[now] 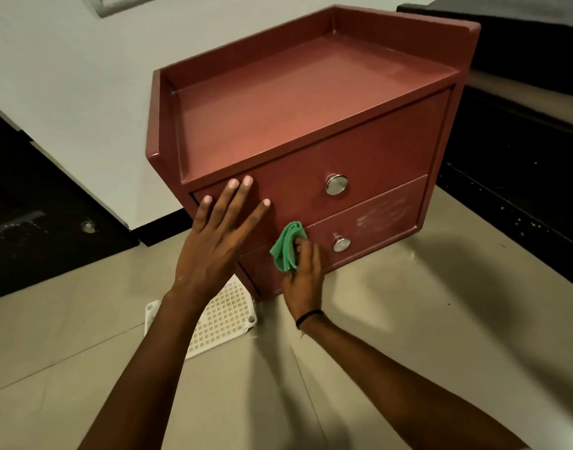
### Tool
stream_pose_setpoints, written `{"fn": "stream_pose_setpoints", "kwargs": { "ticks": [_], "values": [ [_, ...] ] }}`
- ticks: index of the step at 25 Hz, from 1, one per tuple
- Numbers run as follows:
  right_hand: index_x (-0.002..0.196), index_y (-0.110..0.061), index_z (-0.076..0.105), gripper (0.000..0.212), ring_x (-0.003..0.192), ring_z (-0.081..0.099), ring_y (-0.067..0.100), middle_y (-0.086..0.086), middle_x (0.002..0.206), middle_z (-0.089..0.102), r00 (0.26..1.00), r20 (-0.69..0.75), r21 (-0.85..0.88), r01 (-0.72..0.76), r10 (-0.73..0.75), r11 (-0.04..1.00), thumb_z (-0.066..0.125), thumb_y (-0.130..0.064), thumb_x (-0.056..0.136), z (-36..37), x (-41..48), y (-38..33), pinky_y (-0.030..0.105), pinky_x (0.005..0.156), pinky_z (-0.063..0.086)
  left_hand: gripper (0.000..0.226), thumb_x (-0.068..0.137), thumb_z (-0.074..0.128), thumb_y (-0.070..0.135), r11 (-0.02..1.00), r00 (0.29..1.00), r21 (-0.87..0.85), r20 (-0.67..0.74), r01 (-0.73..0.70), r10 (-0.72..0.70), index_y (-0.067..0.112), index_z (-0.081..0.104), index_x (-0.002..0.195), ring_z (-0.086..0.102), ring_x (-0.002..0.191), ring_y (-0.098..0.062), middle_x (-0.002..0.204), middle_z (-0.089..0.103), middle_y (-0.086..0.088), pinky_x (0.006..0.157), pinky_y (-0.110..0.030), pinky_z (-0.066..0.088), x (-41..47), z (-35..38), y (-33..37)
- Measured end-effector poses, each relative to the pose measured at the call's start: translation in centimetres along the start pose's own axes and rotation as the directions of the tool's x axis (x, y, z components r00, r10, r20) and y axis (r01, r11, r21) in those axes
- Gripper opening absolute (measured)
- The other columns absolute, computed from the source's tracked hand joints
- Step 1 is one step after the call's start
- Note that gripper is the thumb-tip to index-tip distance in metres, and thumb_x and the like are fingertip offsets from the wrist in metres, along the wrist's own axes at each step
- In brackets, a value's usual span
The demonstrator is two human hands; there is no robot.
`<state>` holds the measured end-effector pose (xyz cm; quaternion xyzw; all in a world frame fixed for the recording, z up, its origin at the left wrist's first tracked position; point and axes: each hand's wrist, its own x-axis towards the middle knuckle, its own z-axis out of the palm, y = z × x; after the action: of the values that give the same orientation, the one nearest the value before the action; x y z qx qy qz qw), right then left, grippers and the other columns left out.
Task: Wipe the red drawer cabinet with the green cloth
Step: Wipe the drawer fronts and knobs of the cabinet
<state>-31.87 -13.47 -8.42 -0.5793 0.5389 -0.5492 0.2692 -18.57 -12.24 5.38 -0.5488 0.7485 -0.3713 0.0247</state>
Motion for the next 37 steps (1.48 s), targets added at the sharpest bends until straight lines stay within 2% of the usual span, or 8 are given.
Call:
{"fn": "stream_pose_setpoints", "kwargs": {
  "ticks": [5, 9, 16, 20, 26, 31, 35, 37],
  "values": [
    [0.127, -0.017, 0.048, 0.067, 0.103, 0.057, 0.023, 0.008, 0.119, 0.055, 0.952, 0.248, -0.125, 0.215, -0.18, 0.969, 0.066, 0.008, 0.068, 4.9, -4.5, 0.5, 0.034, 0.074, 0.058, 0.11, 0.074, 0.074, 0.004, 0.998, 1.0, -0.063, 0.007, -0.029, 0.03, 0.031, 0.009, 0.159, -0.008, 0.155, -0.024, 0.167, -0.009, -0.006, 0.124, -0.041, -0.004, -0.1, 0.6, -0.6],
    [0.119, -0.018, 0.051, 0.053, 0.098, 0.058, 0.024, 0.006, 0.111, 0.056, 0.943, 0.251, -0.128, 0.255, -0.218, 0.958, 0.064, 0.001, 0.072, 5.0, -4.4, 1.0, 0.036, 0.063, 0.057, 0.105, 0.074, 0.07, 0.008, 0.998, 1.0, -0.064, -0.008, -0.007, 0.007, 0.029, 0.012, 0.158, -0.008, 0.155, -0.024, 0.167, -0.008, -0.007, 0.123, -0.041, -0.01, -0.2, 0.6, -0.1],
    [0.109, -0.014, 0.057, 0.049, 0.094, 0.057, 0.022, 0.004, 0.108, 0.051, 0.992, -0.125, -0.009, -0.021, 0.02, 1.0, 0.065, 0.013, 0.07, 1.9, -0.9, 3.0, 0.038, 0.079, 0.052, 0.108, 0.073, 0.068, -0.004, 0.999, 0.999, -0.048, -0.048, 0.023, -0.026, 0.026, 0.01, 0.159, -0.009, 0.155, -0.025, 0.167, -0.008, -0.008, 0.124, -0.045, -0.006, -0.5, 0.6, 0.6],
    [0.11, -0.009, 0.055, 0.044, 0.098, 0.053, 0.019, 0.01, 0.112, 0.054, 0.869, -0.422, 0.114, -0.231, 0.258, 0.966, 0.061, 0.016, 0.074, 0.8, 2.4, 3.5, 0.037, 0.084, 0.051, 0.099, 0.078, 0.069, 0.001, 0.999, 0.998, -0.043, -0.055, -0.002, 0.0, 0.024, 0.016, 0.158, -0.002, 0.155, -0.028, 0.167, 0.0, -0.012, 0.124, -0.048, 0.003, -1.1, 1.0, 0.8],
    [0.12, -0.015, 0.049, 0.053, 0.106, 0.057, 0.025, 0.007, 0.121, 0.05, 0.983, 0.0, 0.058, -0.184, 0.184, 0.981, 0.065, 0.008, 0.075, 6.4, -5.0, 1.1, 0.039, 0.091, 0.052, 0.092, 0.081, 0.066, 0.012, 0.997, 0.999, -0.072, -0.044, 0.015, -0.018, 0.026, 0.019, 0.158, -0.007, 0.154, -0.032, 0.166, -0.005, -0.015, 0.123, -0.052, -0.004, -0.9, 1.6, 2.2],
    [0.113, -0.021, 0.048, 0.043, 0.101, 0.056, 0.021, 0.0, 0.115, 0.049, 0.979, 0.07, 0.1, -0.198, 0.191, 0.975, 0.063, 0.003, 0.08, 6.4, -5.3, 1.4, 0.038, 0.085, 0.054, 0.084, 0.088, 0.061, 0.023, 0.997, 1.0, -0.072, -0.021, 0.01, -0.011, 0.029, 0.015, 0.158, -0.011, 0.153, -0.033, 0.166, -0.004, -0.016, 0.121, -0.055, -0.008, -0.7, 2.5, 3.5],
    [0.098, -0.011, 0.052, 0.036, 0.092, 0.052, 0.016, 0.002, 0.103, 0.05, 0.944, -0.174, 0.211, -0.241, 0.279, 0.947, 0.058, 0.012, 0.071, 4.3, -3.0, 2.4, 0.025, 0.084, 0.047, 0.1, 0.081, 0.068, 0.007, 0.999, 0.999, -0.035, -0.037, -0.001, -0.001, 0.033, 0.011, 0.158, -0.01, 0.154, -0.03, 0.167, -0.009, -0.011, 0.122, -0.052, -0.009, -0.9, 2.9, 3.2],
    [0.1, -0.004, 0.057, 0.032, 0.088, 0.05, 0.009, 0.007, 0.103, 0.052, 0.837, -0.353, 0.279, -0.334, 0.419, 0.901, 0.056, 0.015, 0.074, 3.2, -0.4, 3.7, 0.007, 0.082, 0.04, 0.106, 0.077, 0.07, 0.0, 1.0, 0.999, -0.021, -0.041, 0.007, -0.008, 0.034, 0.01, 0.158, -0.009, 0.154, -0.029, 0.167, -0.009, -0.009, 0.122, -0.05, -0.01, -1.0, 3.0, 2.9]
  ]
}}
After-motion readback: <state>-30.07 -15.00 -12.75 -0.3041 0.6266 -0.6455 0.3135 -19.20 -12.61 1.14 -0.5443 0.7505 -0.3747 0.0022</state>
